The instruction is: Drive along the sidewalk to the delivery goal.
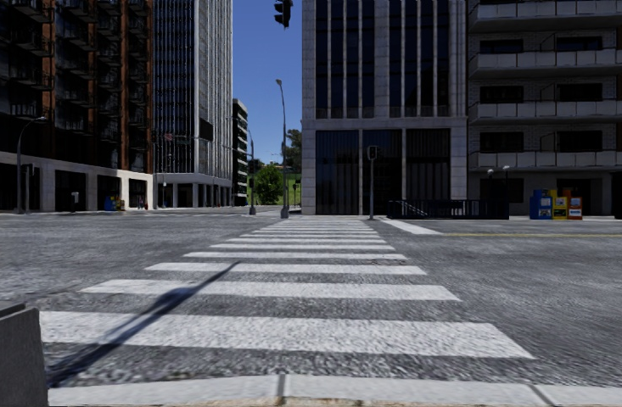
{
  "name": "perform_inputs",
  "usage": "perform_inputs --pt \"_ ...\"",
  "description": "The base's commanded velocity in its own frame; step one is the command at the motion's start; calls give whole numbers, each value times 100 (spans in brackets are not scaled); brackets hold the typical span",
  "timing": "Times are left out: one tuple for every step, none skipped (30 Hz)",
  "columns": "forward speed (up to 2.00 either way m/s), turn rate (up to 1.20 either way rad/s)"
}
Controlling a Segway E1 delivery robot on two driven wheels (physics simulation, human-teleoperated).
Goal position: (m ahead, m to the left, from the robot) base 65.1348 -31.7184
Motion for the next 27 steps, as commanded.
perform_inputs --pt "200 0" --pt "200 0" --pt "200 0" --pt "200 0" --pt "200 0" --pt "200 0" --pt "200 0" --pt "200 0" --pt "200 0" --pt "200 0" --pt "194 0" --pt "183 0" --pt "183 0" --pt "171 0" --pt "163 0" --pt "154 0" --pt "142 0" --pt "142 0" --pt "138 0" --pt "137 0" --pt "137 0" --pt "136 0" --pt "136 0" --pt "136 0" --pt "136 0" --pt "136 0" --pt "136 0"
